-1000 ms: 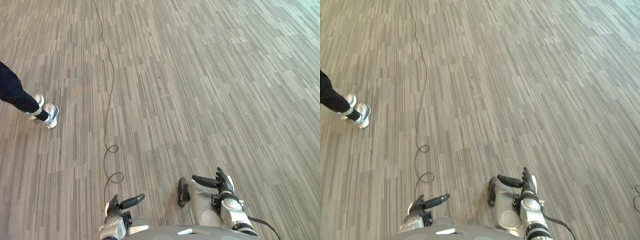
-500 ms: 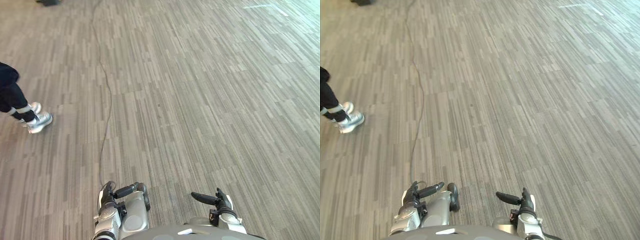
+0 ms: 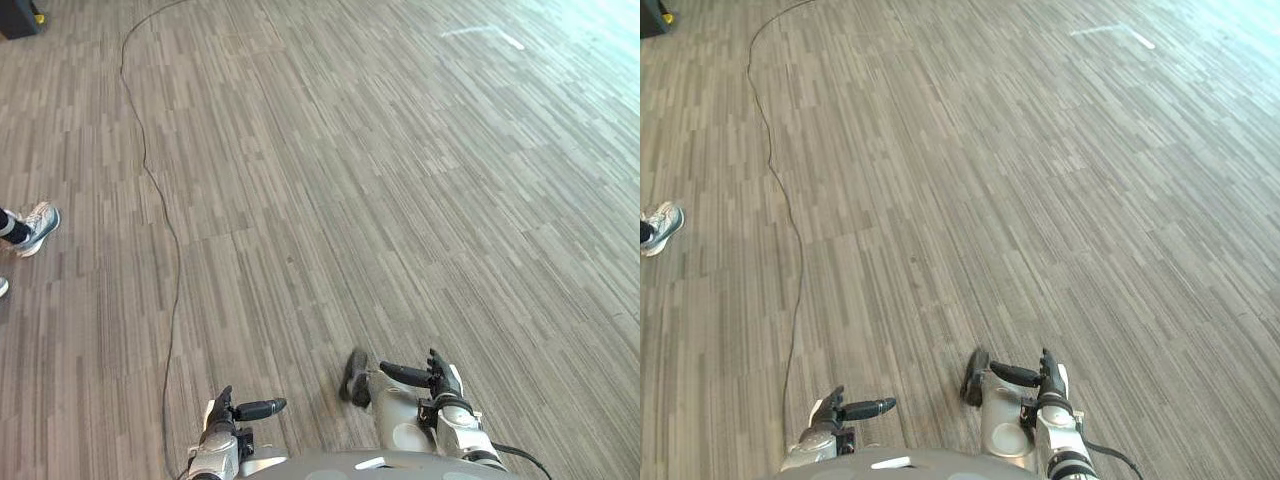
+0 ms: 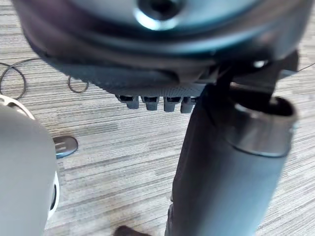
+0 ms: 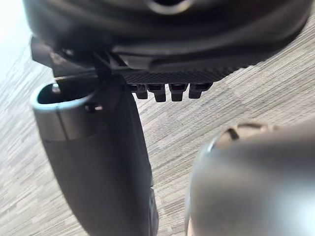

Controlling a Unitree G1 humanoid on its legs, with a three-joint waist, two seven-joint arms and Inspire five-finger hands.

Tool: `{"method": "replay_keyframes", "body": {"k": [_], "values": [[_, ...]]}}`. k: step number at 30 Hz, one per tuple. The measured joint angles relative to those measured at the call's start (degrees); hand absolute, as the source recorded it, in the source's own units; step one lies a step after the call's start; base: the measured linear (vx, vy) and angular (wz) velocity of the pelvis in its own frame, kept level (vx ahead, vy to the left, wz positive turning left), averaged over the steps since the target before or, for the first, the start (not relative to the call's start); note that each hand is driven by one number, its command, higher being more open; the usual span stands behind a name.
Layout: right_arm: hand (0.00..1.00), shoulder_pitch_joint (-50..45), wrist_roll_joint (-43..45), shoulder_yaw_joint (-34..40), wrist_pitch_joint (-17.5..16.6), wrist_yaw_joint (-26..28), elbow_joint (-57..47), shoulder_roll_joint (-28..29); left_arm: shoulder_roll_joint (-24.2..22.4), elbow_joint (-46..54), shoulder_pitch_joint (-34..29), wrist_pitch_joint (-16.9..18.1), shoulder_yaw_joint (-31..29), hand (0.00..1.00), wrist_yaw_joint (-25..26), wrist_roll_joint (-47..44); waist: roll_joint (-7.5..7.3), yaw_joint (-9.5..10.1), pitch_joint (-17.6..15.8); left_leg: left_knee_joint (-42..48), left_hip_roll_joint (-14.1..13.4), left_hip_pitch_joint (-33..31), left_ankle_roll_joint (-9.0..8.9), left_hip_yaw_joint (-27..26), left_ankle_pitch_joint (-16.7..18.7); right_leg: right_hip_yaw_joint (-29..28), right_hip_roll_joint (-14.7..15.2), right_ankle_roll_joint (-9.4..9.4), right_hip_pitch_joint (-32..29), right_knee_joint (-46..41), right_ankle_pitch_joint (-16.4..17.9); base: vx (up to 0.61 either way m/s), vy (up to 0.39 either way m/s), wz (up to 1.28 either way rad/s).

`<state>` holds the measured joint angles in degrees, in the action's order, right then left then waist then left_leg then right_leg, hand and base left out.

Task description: Pick up cushions and gather them together orderly.

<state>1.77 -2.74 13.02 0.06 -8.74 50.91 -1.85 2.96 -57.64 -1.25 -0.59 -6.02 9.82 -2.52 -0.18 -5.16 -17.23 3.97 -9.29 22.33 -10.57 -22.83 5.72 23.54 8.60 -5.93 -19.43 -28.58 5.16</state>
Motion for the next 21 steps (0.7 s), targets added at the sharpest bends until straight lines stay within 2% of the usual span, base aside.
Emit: {"method": "replay_keyframes", "body": {"k": [2,3,4,5,6,7,8,9,10,12,13,14,15,16,17,18,19,20,21], "values": [[1.0,-0.5,-0.1,1.3,0.7,0.0,-0.3,0.2,-0.4,0.1,-0.2,0.1,-0.9,1.0,-0.2,1.1,0.52,-0.45,-0.1,13.5,-3.5,-2.9,-1.83,0.6,-1.3,-0.3,-1.3,0.32,3.5,0.3,3.3,0.47,-0.242,-0.32],[1.0,-1.0,-0.1,1.4,1.3,0.0,-0.8,0.3,-0.8,0.4,-0.1,0.1,-2.5,1.0,-0.2,1.0,1.22,-0.66,-0.4,25.8,-6.7,-6.9,-3.87,2.4,-3.1,-0.8,-3.1,0.25,6.5,2.2,3.9,0.41,-0.171,-0.55],[1.0,-2.0,-0.1,1.0,1.5,-0.1,-2.1,0.3,-1.8,1.8,-0.7,0.0,-5.3,1.0,-0.3,1.0,2.07,-0.68,-0.4,39.9,-9.1,-11.8,-4.24,4.2,-3.3,-2.2,-5.4,-0.24,9.6,4.4,4.5,0.49,-0.153,-0.56],[1.0,-2.4,-0.1,0.9,1.5,-0.1,-2.7,0.5,-2.1,2.5,-1.1,0.0,-6.5,1.0,-0.2,0.9,2.26,-0.62,-0.5,44.5,-9.9,-13.4,-4.21,4.3,-3.3,-3.1,-6.2,-0.5,10.7,5.0,4.8,0.4,-0.096,-0.86],[1.0,-3.1,0.0,0.5,1.4,-0.2,-3.5,1.0,-2.4,3.8,-2.1,0.2,-8.3,1.0,0.1,0.3,2.27,-0.2,-0.8,53.4,-11.5,-15.9,-3.56,3.1,-1.9,-5.5,-8.2,-1.29,14.0,6.7,5.5,0.37,-0.032,-1.26],[1.0,-3.8,0.1,-0.9,1.6,-0.4,-3.7,1.5,-2.4,5.1,-3.3,0.3,-9.5,1.0,0.8,-1.7,2.03,0.71,-0.9,56.5,-12.4,-18.2,-1.53,0.4,1.4,-9.1,-10.1,-1.61,17.7,9.1,5.8,0.38,0.033,-1.6],[1.0,-4.3,0.1,-1.5,1.7,-0.4,-3.8,1.9,-2.1,5.9,-3.7,0.6,-10.5,1.0,1.1,-2.5,1.71,1.31,-0.8,54.5,-12.3,-20.3,1.22,-1.5,4.4,-11.6,-10.7,-1.55,20.3,11.1,5.8,0.37,0.057,-1.41],[1.0,-4.4,0.1,-1.5,1.6,-0.4,-3.6,2.2,-2.2,6.4,-3.9,0.7,-11.1,1.0,1.1,-2.8,1.43,1.61,-0.8,51.7,-12.2,-21.3,2.53,-2.8,5.5,-13.1,-10.7,-1.62,21.6,12.2,5.8,0.36,0.089,-1.38],[1.0,-4.7,0.4,-1.3,1.8,-0.3,-3.3,2.3,-2.5,7.4,-4.4,1.2,-12.0,1.0,1.2,-3.8,0.94,1.97,-0.8,43.7,-11.8,-24.2,4.72,-4.5,7.3,-17.0,-10.5,-1.58,24.3,14.4,5.8,0.24,0.092,-1.03],[1.0,-4.9,0.4,-1.3,1.9,-0.4,-3.2,2.1,-3.3,7.9,-4.4,1.4,-13.2,1.0,1.2,-3.8,0.89,2.23,-0.5,37.4,-10.7,-27.1,5.13,-4.1,7.5,-20.1,-9.8,-1.09,25.9,15.6,6.1,0.31,0.196,-1.2],[1.0,-5.0,0.3,-1.3,1.9,-0.5,-2.7,1.8,-3.9,8.6,-4.4,1.6,-13.6,1.0,1.3,-4.0,0.76,3.12,-0.3,28.4,-7.5,-30.1,4.86,-1.1,7.2,-24.4,-7.9,0.51,27.2,16.2,7.0,0.33,0.258,-1.31],[1.0,-5.1,0.3,-1.3,1.9,-0.5,-2.6,1.7,-4.1,8.8,-4.4,1.8,-13.6,1.0,1.3,-4.1,0.72,3.28,-0.3,26.2,-6.5,-30.8,4.41,0.2,6.9,-25.5,-7.4,0.97,27.6,16.4,7.3,0.39,0.314,-1.42],[1.0,-5.1,0.3,-1.3,1.9,-0.6,-1.8,1.4,-4.4,9.0,-4.4,2.4,-13.5,1.0,1.5,-4.1,0.68,3.46,-0.2,18.1,-3.3,-32.1,3.43,4.1,4.8,-28.1,-5.7,2.73,29.0,17.2,8.4,0.45,0.362,-1.0],[1.0,-5.0,0.3,-1.3,1.9,-0.7,-1.3,1.2,-4.6,8.9,-4.4,2.7,-13.4,1.0,1.7,-4.2,0.98,3.46,-0.1,12.7,-1.5,-32.9,3.28,6.0,2.9,-29.8,-5.0,4.21,30.4,17.9,9.4,0.49,0.383,-1.11],[1.0,-5.2,0.3,-1.4,1.9,-0.7,-0.9,0.9,-4.9,8.6,-4.6,2.7,-13.2,1.0,1.7,-4.2,1.74,3.63,0.6,9.1,-0.8,-33.1,3.28,6.8,2.2,-31.2,-4.9,5.81,31.5,18.0,10.7,0.63,0.477,-0.91],[1.0,-5.2,0.2,-1.5,1.8,-0.7,0.0,0.3,-5.3,8.4,-4.8,2.7,-13.4,1.0,1.6,-5.0,2.12,4.34,1.2,9.4,-0.5,-32.8,4.31,8.8,-2.2,-33.0,-4.9,7.17,32.4,17.5,12.2,0.53,0.383,-1.11],[1.0,-5.5,0.0,-3.0,2.0,-0.5,1.8,0.9,-4.5,8.4,-5.1,2.6,-13.2,1.0,1.6,-5.6,0.3,5.29,3.6,13.9,0.4,-33.5,4.93,8.7,-3.5,-34.3,-3.1,7.79,32.5,16.3,12.9,0.53,0.375,-0.99],[1.0,-5.9,-0.1,-3.3,2.0,-0.4,1.8,1.4,-4.2,8.4,-5.4,2.6,-13.2,1.0,1.6,-5.6,-0.44,5.42,4.3,15.0,0.9,-33.6,5.69,8.6,-2.7,-34.2,-2.5,7.76,32.1,15.5,12.9,0.42,0.283,-0.88],[1.0,-6.6,-0.1,-3.8,1.9,-0.3,1.3,2.8,-3.0,8.3,-5.7,2.6,-13.0,1.0,1.5,-5.4,-2.0,5.34,5.5,17.0,2.0,-33.3,6.39,7.3,0.6,-34.4,-0.9,7.81,30.6,12.0,12.9,0.52,0.364,-0.55]]}}
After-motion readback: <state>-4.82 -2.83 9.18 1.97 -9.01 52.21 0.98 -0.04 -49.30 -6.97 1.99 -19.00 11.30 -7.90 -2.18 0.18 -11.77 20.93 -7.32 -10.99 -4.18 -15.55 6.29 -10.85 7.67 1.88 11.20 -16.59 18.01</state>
